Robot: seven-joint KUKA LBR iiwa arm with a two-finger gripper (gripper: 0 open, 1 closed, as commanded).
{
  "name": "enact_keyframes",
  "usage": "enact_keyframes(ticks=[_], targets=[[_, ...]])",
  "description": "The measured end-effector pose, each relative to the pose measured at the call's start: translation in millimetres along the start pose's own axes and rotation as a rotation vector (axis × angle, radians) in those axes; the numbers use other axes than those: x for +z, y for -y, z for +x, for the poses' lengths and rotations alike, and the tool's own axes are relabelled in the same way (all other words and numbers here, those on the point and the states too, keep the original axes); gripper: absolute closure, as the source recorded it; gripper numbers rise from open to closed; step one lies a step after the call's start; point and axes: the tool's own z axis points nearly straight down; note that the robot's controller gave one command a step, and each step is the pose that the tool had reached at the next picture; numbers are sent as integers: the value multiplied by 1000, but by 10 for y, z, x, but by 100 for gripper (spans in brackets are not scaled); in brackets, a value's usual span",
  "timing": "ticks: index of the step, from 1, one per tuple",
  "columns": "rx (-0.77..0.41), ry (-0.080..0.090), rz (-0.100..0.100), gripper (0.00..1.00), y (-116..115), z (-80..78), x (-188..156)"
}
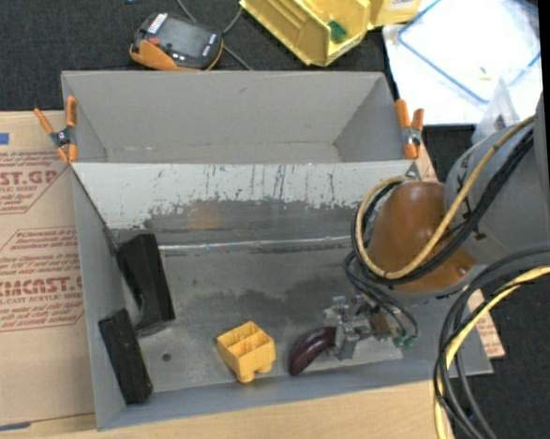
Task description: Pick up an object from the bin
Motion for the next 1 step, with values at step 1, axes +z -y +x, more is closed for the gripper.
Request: enact_keyframes(ticks=[1], targets=[[0, 0, 0, 100, 0, 0, 0]])
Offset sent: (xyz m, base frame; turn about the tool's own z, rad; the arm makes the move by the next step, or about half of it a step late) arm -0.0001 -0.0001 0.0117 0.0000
